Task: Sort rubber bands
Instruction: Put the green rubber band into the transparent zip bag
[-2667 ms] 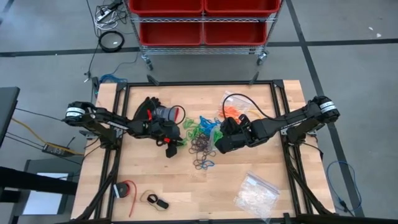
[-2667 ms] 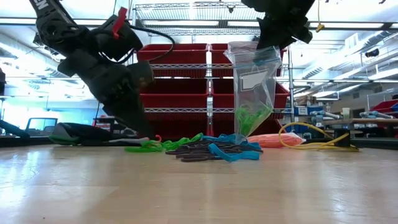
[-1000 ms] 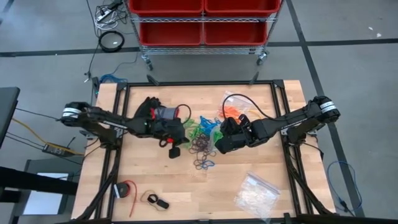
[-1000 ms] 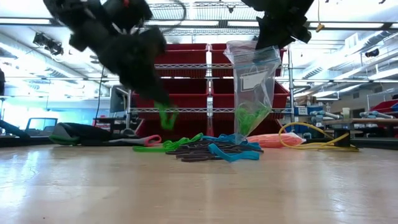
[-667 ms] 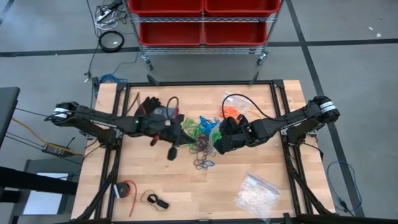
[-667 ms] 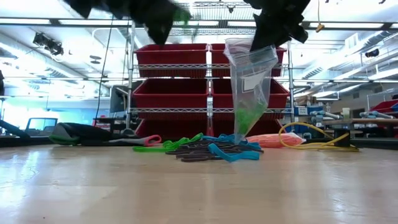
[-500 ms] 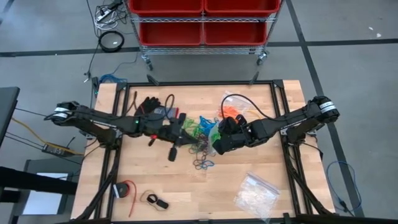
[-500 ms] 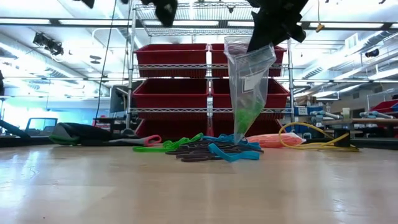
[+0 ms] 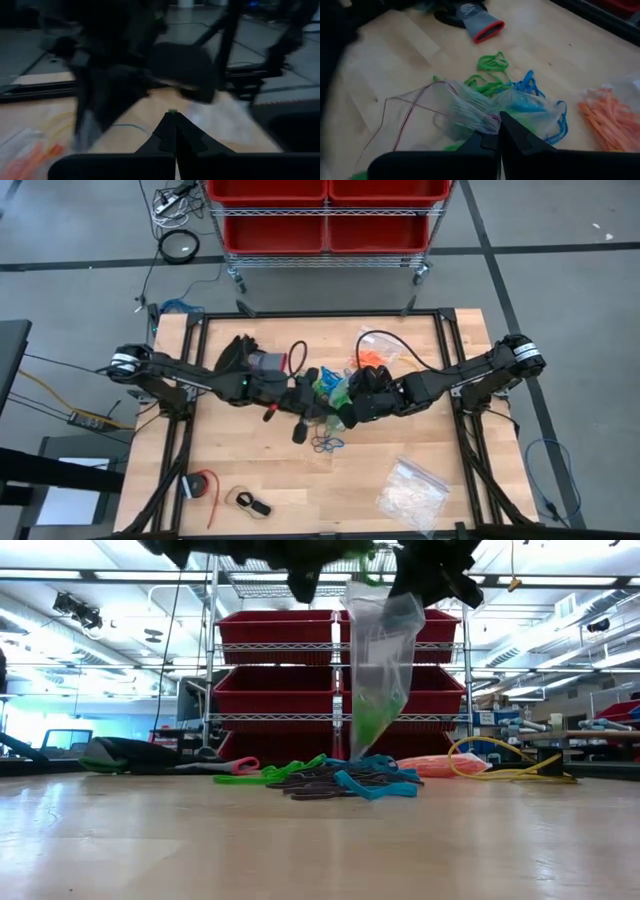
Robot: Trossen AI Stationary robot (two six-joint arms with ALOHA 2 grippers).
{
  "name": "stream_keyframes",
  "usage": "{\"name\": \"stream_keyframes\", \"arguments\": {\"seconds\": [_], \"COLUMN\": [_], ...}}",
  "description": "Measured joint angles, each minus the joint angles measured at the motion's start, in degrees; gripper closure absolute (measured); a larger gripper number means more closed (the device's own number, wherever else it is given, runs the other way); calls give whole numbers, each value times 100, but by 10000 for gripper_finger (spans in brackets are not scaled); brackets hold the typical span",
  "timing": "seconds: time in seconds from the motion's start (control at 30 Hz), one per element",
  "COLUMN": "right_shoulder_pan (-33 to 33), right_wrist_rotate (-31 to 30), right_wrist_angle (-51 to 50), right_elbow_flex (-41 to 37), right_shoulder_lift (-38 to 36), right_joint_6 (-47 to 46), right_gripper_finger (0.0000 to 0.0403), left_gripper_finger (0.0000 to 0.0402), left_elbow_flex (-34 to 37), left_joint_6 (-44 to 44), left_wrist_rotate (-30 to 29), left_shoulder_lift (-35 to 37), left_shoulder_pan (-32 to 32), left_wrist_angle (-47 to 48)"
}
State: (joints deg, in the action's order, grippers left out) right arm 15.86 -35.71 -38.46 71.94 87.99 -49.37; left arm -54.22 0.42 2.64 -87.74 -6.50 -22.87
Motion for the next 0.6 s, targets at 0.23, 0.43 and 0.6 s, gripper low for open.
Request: {"name": "stream_keyframes", "arguments": {"seconds": [0.23, 0.43, 0.6], "right_shoulder_pan": [0, -3, -17], "right_wrist_rotate": [85, 96, 95], "right_wrist_angle": [123, 324, 315], "right_elbow_flex": [0, 0, 0], "right_shoulder_lift": [0, 0, 0], "right_joint_6": [-21, 47, 48], "right_gripper_finger": [403, 403, 403], "left_gripper_finger": [401, 401, 394], "left_elbow_flex": [-6, 5, 7], "left_joint_6": [381, 476, 539], "left_wrist_rotate": [-504, -881, -839], "left_shoulder_lift": [-245, -362, -314], "left_shoulder_pan": [-30, -45, -137], "left_wrist_angle": [48, 310, 313]}}
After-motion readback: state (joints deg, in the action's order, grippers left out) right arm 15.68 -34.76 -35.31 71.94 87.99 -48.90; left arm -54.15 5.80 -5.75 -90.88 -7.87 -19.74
